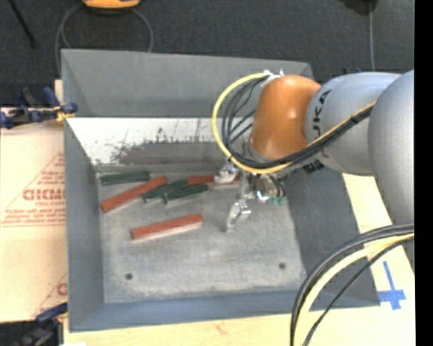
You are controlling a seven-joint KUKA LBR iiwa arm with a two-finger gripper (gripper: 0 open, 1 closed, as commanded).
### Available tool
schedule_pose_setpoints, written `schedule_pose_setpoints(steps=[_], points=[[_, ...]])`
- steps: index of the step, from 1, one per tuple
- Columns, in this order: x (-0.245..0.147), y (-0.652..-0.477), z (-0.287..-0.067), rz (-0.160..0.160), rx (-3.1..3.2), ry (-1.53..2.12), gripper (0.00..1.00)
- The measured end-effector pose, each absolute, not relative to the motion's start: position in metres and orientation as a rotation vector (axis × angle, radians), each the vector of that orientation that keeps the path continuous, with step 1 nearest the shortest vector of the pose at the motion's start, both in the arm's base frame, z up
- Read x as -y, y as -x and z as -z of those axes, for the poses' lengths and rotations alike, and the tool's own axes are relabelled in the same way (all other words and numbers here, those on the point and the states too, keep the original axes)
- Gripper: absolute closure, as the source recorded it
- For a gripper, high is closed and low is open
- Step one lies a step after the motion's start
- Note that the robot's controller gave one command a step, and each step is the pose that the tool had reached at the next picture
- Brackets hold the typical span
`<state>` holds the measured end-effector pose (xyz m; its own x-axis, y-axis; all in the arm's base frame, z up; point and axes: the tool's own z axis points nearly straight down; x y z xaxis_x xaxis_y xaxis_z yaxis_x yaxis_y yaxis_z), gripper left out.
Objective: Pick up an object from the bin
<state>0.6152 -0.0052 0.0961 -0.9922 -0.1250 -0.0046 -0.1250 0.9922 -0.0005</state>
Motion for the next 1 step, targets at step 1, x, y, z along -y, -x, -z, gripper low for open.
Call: schedule_pose_setpoints(steps=[1], points=[[-0.0257, -0.6268, -0.0944, 0.002, -3.115, 0.363, 0.0]])
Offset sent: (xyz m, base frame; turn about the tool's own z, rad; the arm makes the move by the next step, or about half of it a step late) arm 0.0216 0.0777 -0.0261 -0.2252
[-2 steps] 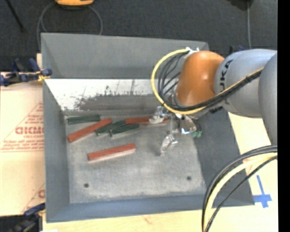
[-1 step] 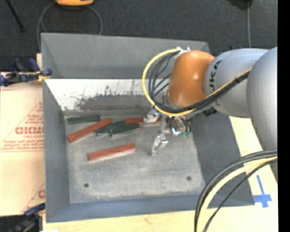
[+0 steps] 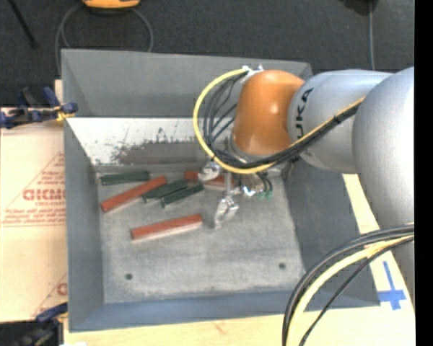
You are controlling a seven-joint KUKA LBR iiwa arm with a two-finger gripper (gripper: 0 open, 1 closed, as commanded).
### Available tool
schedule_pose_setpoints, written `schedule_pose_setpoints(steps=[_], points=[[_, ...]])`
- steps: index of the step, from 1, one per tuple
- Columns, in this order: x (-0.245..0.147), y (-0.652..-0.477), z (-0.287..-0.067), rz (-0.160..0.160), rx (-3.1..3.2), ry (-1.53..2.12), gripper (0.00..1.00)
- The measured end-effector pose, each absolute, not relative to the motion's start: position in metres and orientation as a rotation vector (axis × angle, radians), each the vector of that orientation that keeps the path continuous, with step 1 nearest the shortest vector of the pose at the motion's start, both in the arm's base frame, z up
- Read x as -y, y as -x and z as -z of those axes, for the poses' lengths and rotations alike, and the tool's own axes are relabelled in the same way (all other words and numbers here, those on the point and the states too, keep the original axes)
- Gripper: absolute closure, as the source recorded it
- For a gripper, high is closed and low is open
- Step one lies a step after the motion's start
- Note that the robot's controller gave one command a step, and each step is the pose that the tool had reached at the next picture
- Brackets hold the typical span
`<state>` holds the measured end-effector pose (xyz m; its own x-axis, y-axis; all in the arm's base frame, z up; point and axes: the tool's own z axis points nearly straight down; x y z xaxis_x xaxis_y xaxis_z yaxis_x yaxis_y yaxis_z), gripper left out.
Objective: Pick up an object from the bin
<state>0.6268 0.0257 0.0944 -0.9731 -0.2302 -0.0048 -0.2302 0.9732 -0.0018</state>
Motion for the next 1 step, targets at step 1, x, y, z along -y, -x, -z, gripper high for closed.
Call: schedule_pose_setpoints(steps=[1], points=[[-0.0701, -0.6421, -0.0813, 0.005, -3.091, 0.547, 1.0]])
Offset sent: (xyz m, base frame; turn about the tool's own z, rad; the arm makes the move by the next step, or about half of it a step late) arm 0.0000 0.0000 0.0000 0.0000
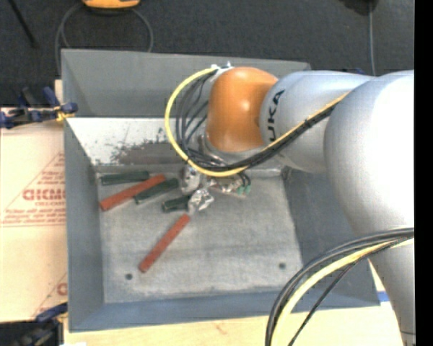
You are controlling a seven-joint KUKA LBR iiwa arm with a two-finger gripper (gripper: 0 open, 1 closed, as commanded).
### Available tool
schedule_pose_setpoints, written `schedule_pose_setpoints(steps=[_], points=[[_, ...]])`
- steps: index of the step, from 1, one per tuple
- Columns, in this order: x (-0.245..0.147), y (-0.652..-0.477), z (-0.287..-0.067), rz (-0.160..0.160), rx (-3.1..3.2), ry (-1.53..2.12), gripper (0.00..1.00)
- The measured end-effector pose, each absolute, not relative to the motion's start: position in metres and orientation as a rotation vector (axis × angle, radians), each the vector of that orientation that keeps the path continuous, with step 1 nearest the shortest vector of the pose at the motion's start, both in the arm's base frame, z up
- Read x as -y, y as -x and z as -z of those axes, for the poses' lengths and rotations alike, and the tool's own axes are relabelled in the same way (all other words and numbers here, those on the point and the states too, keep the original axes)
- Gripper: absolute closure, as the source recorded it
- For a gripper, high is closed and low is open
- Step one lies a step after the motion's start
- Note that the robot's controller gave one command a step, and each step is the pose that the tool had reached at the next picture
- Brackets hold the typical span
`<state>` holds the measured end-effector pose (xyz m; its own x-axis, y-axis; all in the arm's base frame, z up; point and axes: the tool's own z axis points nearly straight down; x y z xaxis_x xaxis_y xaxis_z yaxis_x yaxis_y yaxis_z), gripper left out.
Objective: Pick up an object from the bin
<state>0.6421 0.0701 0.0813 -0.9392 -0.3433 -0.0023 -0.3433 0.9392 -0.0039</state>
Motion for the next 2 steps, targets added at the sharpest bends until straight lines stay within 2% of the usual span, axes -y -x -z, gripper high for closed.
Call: schedule_pose_setpoints(steps=[1, 2], points=[[-0.07, -0.642, -0.081, 0.005, -3.09, 0.547, 1.0], [-0.095, -0.635, -0.09, 0.007, -3.069, 0.644, 1.0]])
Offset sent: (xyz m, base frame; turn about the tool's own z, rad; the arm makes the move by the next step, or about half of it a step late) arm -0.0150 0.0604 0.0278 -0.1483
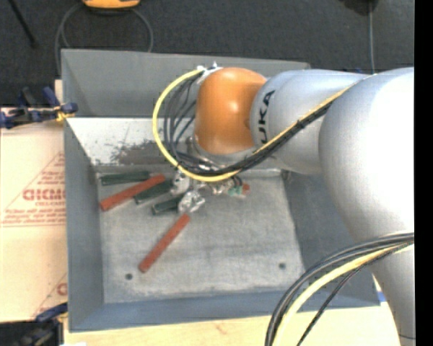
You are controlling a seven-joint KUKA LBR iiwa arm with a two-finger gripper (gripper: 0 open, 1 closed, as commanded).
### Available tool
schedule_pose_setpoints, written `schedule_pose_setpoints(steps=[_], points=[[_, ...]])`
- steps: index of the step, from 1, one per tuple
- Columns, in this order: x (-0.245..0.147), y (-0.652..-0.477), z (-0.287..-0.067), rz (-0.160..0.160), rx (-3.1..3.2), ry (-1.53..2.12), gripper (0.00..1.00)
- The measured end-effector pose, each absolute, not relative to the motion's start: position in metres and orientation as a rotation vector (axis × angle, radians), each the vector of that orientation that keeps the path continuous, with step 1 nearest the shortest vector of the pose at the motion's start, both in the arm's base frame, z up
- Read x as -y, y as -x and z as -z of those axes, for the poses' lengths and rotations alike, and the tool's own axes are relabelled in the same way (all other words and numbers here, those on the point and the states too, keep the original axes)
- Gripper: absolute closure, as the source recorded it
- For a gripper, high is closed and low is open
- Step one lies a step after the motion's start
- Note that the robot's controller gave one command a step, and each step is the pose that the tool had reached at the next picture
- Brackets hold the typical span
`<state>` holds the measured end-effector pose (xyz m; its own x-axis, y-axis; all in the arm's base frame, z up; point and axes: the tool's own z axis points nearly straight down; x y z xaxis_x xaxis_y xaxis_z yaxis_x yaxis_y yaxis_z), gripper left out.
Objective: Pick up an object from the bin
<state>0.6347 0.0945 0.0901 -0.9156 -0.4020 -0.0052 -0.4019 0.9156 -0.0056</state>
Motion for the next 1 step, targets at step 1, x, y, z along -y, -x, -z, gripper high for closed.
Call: schedule_pose_setpoints(steps=[1], points=[[-0.1032, -0.6293, -0.2685, 0.003, -3.011, 0.86, 1.0]])
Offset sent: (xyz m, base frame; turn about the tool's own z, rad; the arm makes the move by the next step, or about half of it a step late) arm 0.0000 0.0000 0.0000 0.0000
